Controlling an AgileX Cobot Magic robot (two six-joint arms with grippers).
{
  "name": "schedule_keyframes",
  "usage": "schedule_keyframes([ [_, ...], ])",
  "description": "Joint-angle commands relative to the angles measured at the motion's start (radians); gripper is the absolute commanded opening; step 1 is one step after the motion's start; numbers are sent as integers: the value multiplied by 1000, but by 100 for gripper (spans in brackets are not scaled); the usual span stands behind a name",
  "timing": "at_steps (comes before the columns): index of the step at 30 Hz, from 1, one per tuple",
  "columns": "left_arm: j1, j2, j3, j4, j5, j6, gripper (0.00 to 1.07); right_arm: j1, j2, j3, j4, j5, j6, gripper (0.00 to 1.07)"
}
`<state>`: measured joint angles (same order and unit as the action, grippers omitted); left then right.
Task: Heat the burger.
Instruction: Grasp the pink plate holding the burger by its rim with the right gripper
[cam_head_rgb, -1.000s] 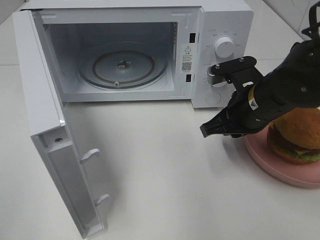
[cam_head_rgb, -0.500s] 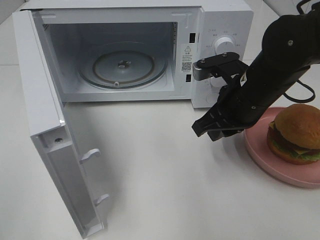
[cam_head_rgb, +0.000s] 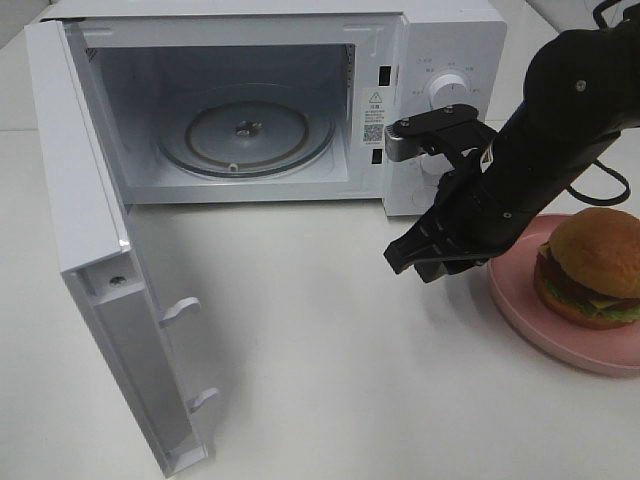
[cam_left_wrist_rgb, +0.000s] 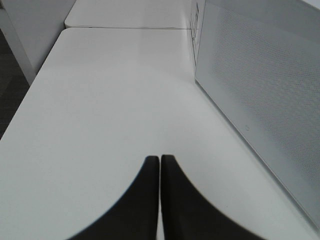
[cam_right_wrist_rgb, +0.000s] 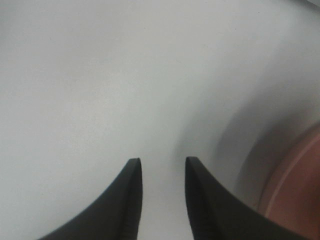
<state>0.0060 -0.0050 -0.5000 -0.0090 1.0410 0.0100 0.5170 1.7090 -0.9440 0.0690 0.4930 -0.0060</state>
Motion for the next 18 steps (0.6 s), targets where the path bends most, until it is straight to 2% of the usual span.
schedule_keyframes([
  [1, 3, -17, 3, -1, -8, -1, 0, 3, -10, -7, 5, -14, -6, 28],
  [6, 3, -17, 3, -1, -8, -1, 0, 3, -10, -7, -4, -14, -6, 30],
  [8, 3, -17, 3, -1, -8, -1, 0, 3, -10, -7, -27, 1, 19, 37],
  [9, 3, -17, 3, -1, -8, -1, 0, 3, -10, -7, -27, 1, 19, 37],
  [11, 3, -17, 3, -1, -8, -1, 0, 3, -10, -7, -56, 7, 59, 47],
  [12, 3, -17, 3, -1, -8, -1, 0, 3, -10, -7, -56, 7, 59, 47],
  [13, 3, -17, 3, -1, -8, -1, 0, 2, -10, -7, -76, 7, 102, 56],
  [14, 3, -17, 3, -1, -8, -1, 0, 0, -10, -7, -81, 10, 125, 60],
  [15, 3, -17, 3, -1, -8, -1, 0, 0, -10, -7, -81, 10, 125, 60],
  [16, 3, -17, 3, -1, -8, -1, 0, -16, -9, -15, -76, 35, 146, 67],
  [17, 3, -17, 3, -1, -8, -1, 0, -16, -9, -15, -76, 35, 146, 67],
  [18, 3, -17, 3, -1, -8, -1, 0, -42, -6, -23, -76, 63, 145, 73],
])
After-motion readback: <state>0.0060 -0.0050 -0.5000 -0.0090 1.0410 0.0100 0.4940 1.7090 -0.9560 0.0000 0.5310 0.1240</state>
